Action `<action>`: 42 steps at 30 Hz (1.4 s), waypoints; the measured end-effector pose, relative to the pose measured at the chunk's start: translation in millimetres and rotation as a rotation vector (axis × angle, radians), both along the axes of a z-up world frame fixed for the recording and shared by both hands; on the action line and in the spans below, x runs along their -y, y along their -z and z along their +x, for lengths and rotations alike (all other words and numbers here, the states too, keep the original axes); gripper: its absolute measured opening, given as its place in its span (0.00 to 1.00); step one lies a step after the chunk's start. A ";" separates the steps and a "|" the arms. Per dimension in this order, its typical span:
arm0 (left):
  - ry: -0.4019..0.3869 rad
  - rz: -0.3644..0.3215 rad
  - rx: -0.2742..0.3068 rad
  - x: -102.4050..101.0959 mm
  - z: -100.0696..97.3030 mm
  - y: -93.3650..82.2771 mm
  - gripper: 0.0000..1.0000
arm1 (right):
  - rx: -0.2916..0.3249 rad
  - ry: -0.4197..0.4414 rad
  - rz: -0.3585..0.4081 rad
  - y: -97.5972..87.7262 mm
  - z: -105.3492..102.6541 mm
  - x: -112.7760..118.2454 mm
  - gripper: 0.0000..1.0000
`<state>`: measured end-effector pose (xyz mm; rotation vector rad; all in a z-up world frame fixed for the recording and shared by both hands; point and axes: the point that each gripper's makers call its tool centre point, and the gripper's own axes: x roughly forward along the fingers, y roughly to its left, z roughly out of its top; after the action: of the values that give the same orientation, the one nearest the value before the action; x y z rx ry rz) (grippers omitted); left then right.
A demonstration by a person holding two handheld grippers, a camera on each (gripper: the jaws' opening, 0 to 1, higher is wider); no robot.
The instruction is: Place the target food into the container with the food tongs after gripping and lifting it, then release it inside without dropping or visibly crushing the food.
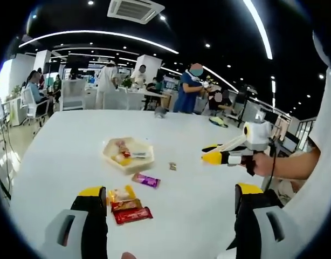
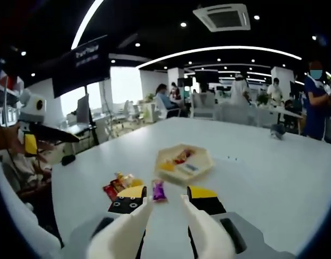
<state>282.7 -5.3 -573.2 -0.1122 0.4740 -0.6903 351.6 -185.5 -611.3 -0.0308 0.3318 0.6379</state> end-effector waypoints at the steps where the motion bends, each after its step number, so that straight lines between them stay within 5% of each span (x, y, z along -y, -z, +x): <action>1: -0.006 -0.001 -0.005 0.6 -1.9 1.2 0.99 | -0.002 -0.002 0.002 1.0 -1.3 0.1 0.29; 10: 0.021 0.000 0.003 2.1 -7.2 -0.1 0.99 | -0.012 0.008 -0.001 9.6 -14.7 -1.3 0.29; 15: 0.036 -0.003 0.017 -14.8 -2.4 5.6 0.99 | -0.005 0.034 0.021 3.2 -18.6 -8.5 0.29; 25: 0.150 -0.033 0.018 -48.8 -30.0 0.7 0.99 | 0.015 0.152 -0.009 -16.5 -27.9 -33.1 0.29; 30: 0.173 -0.009 0.000 -66.1 -33.2 18.1 0.99 | 0.019 0.185 -0.041 -15.6 -29.3 -44.2 0.29; 33: 0.164 -0.054 -0.008 -66.8 -35.6 13.3 0.99 | 0.032 0.127 -0.044 -22.1 -32.2 -61.7 0.29; 37: 0.153 -0.025 -0.018 -65.1 -25.4 19.0 0.99 | 0.020 0.087 -0.033 -19.8 -21.1 -73.3 0.29; 42: 0.095 -0.068 0.008 -56.2 -8.6 -1.2 0.99 | 0.034 0.002 -0.049 -21.6 -9.3 -82.4 0.29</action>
<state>274.1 50.9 -572.0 -0.1512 0.4509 -0.8004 342.3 -103.1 -589.7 -0.0882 0.3148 0.6264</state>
